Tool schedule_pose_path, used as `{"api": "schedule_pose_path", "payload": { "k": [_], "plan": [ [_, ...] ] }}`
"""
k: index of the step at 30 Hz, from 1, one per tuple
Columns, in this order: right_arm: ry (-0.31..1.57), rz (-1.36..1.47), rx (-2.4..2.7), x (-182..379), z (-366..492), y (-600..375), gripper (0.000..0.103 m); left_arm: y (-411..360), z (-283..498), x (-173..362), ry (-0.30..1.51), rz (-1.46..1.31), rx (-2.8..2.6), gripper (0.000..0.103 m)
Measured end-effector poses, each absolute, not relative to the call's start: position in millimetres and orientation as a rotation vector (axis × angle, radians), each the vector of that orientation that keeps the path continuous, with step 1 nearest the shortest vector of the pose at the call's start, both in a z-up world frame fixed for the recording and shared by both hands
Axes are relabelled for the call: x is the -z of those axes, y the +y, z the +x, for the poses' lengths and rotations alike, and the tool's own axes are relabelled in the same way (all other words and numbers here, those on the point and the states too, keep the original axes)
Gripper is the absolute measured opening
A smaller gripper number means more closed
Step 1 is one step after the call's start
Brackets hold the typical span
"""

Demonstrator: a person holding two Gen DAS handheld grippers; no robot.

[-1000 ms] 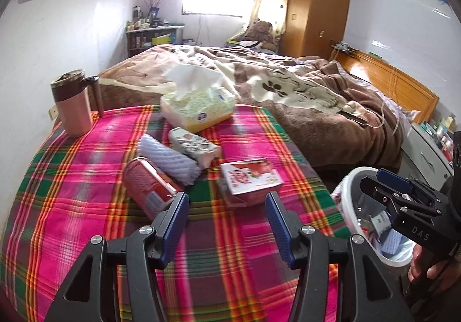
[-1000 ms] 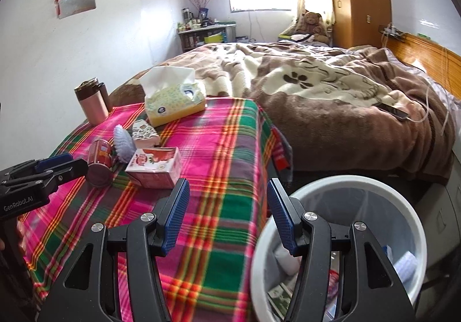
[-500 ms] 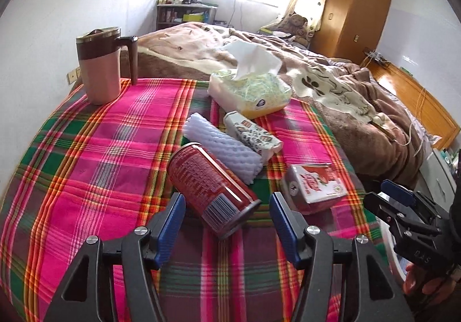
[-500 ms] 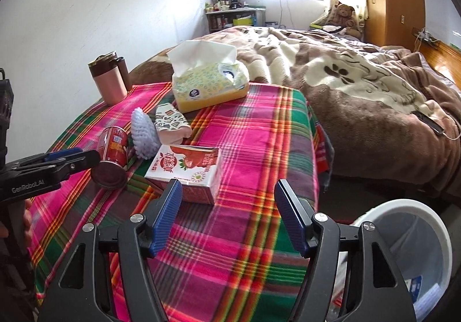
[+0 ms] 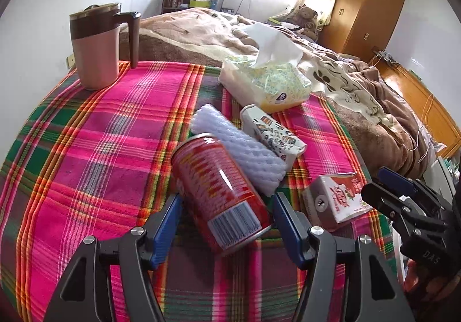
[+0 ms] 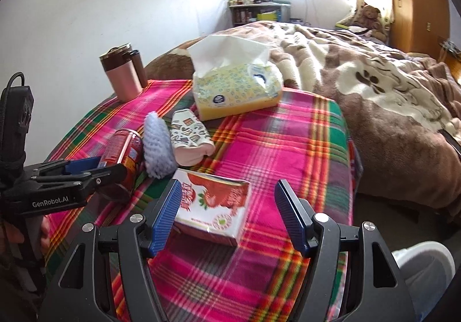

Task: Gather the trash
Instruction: 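Grasp the strawberry milk carton with the right tool while the left tool grasps the red milk can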

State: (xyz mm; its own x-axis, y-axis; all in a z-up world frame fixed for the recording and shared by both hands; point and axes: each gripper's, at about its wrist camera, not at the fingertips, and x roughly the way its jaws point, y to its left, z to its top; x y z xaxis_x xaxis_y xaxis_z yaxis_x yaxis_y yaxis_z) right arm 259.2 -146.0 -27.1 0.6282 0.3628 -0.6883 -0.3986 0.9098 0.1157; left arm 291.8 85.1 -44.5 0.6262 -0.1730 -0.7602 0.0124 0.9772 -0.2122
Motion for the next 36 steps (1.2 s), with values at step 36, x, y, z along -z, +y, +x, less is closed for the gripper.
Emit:
{"api": "schedule_pose_path", "payload": {
  "k": [36],
  "plan": [
    [0.892, -0.342, -0.660, 54, 240, -130, 0.074, 93, 325, 55, 0.921, -0.110, 0.094, 0.064]
  ]
}}
